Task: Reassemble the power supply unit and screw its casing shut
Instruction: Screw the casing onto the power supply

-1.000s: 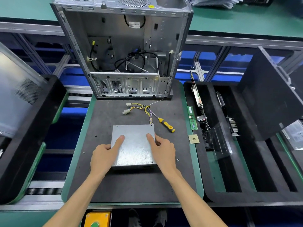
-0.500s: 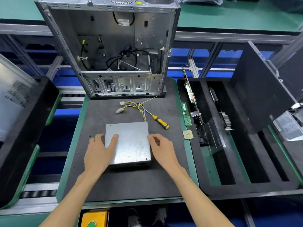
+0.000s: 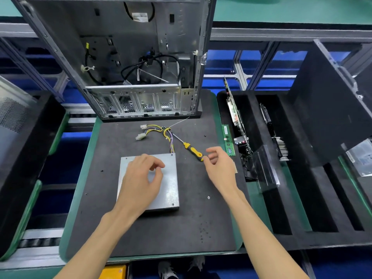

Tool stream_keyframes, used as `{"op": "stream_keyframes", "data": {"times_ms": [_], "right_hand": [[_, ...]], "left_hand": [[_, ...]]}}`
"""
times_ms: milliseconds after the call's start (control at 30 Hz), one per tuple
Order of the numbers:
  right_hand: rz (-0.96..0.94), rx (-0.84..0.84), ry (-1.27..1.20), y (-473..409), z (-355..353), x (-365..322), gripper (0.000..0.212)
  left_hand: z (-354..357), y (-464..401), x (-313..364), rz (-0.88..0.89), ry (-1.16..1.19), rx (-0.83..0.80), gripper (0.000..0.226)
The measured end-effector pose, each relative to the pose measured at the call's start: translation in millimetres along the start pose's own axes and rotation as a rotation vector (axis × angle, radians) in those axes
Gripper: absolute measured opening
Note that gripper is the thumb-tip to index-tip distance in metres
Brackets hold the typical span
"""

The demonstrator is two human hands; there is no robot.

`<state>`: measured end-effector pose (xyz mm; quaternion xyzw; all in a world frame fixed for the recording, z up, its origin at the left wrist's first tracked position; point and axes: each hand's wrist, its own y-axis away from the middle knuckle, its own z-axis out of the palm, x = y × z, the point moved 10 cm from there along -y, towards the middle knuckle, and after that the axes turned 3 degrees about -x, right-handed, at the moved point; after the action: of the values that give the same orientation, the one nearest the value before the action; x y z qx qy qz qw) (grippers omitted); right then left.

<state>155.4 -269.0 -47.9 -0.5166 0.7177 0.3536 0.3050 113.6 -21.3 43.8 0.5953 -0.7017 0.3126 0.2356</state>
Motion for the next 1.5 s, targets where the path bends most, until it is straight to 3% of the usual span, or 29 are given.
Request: {"op": "stream_keyframes", "data": {"times_ms": [167,333,433,633,833,1067,1200,1500], "right_hand": [[0.003,-0.106,0.179,-26,20,-1,0.043],[-0.004,-0.115,0.199,-31,26,0,0.016],[-0.011,-0.112,0.193,-30,24,-2,0.013],[0.042,-0.012,-0.003,-25,-11,12,0.005],[0.194,-0.01,-0.129,-25,-47,51,0.033],[0.255,0.022,-0.334,-15,-64,78,0.033],[0.268,0.028,-0.4,-7,-67,86,0.029],[0.254,-0.002,-0.466,8,-69,86,0.037]], "left_hand": [[8,-4,-5,-0.082,0.012,-0.04,0.026],[24,-10,19,-0.003,-0.068,-0.098,0.023],[45,-13,44,0.073,-0.117,-0.178,0.019],[88,-15,61,0.102,-0.12,-0.318,0.016],[131,-15,47,0.003,-0.243,-0.488,0.022],[175,-1,33,-0.113,-0.36,-0.687,0.018],[188,4,29,-0.118,-0.381,-0.704,0.02],[191,4,33,0.016,-0.444,-0.576,0.006]]}}
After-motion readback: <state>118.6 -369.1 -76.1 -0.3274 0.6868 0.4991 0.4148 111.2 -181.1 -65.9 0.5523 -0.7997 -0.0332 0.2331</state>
